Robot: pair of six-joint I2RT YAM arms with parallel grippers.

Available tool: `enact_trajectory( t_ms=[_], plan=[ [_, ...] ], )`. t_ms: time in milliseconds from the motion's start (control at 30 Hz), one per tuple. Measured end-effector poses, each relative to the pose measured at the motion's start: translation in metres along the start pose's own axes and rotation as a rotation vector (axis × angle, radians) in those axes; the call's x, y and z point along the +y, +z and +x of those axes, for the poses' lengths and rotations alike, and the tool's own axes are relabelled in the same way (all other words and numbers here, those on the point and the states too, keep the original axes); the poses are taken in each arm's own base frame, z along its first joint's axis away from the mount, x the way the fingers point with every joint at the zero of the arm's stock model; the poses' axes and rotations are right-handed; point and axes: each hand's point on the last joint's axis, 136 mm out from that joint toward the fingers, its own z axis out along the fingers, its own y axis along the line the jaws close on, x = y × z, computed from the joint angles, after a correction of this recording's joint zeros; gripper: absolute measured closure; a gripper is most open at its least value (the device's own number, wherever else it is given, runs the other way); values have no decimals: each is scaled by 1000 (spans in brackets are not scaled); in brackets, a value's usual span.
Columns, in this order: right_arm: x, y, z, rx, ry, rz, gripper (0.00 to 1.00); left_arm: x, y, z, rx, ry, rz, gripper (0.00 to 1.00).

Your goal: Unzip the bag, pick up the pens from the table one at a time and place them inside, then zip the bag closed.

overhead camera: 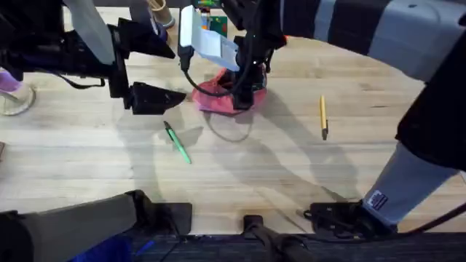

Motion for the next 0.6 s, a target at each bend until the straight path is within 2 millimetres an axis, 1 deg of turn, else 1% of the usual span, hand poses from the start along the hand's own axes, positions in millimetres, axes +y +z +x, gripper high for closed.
enact_trajectory(
  t_ms=[100,167,267,333,467,600],
  plan=[
    [7,-8,1,9,-3,-14,5,0,0,0,0,0,0,8],
    [12,-17,2,11,-6,-20,5,0,0,0,0,0,0,8],
    [19,-38,3,7,-9,-17,5,0,0,0,0,0,0,8],
    [23,-54,4,-3,-4,-3,5,0,0,0,0,0,0,8],
    [19,-86,5,-45,61,53,5,0,0,0,0,0,0,7],
    [9,-109,16,-73,145,106,5,0,0,0,0,0,0,7]
  ],
)
